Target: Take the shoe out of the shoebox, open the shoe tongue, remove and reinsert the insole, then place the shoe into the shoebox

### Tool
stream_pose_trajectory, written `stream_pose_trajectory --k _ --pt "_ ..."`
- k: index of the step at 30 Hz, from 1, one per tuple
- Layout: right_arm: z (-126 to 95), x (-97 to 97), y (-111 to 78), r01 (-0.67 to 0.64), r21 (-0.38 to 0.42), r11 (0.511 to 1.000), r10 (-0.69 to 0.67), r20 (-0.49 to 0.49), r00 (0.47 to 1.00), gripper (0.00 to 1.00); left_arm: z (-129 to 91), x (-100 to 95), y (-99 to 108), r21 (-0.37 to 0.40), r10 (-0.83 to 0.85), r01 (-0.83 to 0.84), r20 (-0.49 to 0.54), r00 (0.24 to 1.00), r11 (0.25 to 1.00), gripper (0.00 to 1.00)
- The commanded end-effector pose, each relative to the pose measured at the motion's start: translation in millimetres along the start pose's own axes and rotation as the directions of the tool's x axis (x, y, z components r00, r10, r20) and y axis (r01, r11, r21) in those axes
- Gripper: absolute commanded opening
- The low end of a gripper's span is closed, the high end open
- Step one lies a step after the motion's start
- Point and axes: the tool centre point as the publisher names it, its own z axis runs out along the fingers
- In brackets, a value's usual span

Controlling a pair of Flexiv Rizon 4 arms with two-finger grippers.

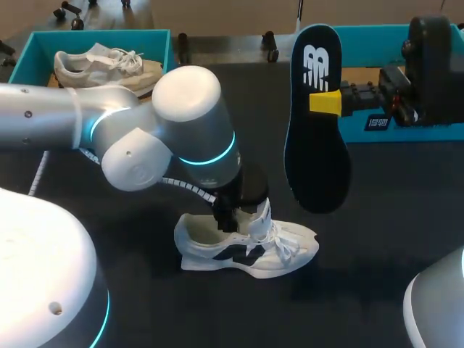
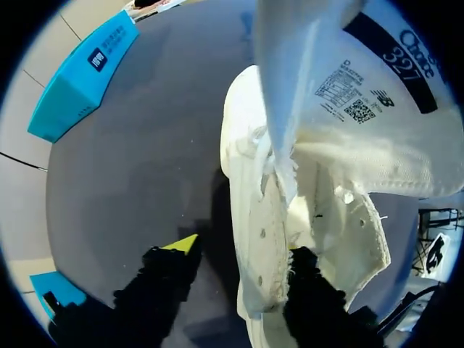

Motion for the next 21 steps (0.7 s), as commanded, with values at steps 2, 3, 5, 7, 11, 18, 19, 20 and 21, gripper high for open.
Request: stream_pose_trajectory --k 2,3,5,7,11,18,19,20,21 --pt "3 -1.4 0.8 -0.002 0.003 1.000 0.002 0.000 1.000 0.00 0 2.2 2 0.014 0.009 -0.009 0.002 1.000 1.000 0.00" --pt "3 -1.4 0.8 -0.002 0.003 1.000 0.002 0.000 1.000 0.00 -1 2.4 3 0.016 0.011 -0.011 0.002 1.000 1.000 0.00" --pt "3 -1.4 0.8 -0.002 0.003 1.000 0.002 0.000 1.000 0.00 -5 2.9 4 0.029 0.021 -0.021 -0.004 1.000 0.999 0.00" --pt "3 -1.4 0.8 -0.002 0.003 1.000 0.002 0.000 1.000 0.00 -10 3.8 5 0.041 0.032 -0.031 -0.006 0.999 0.999 0.00" --pt "3 -1.4 0.8 -0.002 0.003 1.000 0.002 0.000 1.000 0.00 -24 6.3 7 0.079 0.077 -0.076 -0.009 0.997 0.994 0.00" --pt "3 -1.4 0.8 -0.002 0.003 1.000 0.002 0.000 1.000 0.00 -48 12.5 7 0.093 0.246 -0.251 0.056 0.968 0.964 0.00" --pt "3 -1.4 0.8 -0.002 0.003 1.000 0.002 0.000 1.000 0.00 -52 13.1 8 0.090 0.286 -0.292 0.073 0.955 0.952 0.00" --pt "3 -1.4 0.8 -0.002 0.003 1.000 0.002 0.000 1.000 0.00 -54 13.3 8 0.082 0.312 -0.320 0.090 0.946 0.944 0.00" --pt "3 -1.4 0.8 -0.002 0.003 1.000 0.002 0.000 1.000 0.00 -58 15.1 8 0.096 0.371 -0.381 0.108 0.922 0.920 0.00"
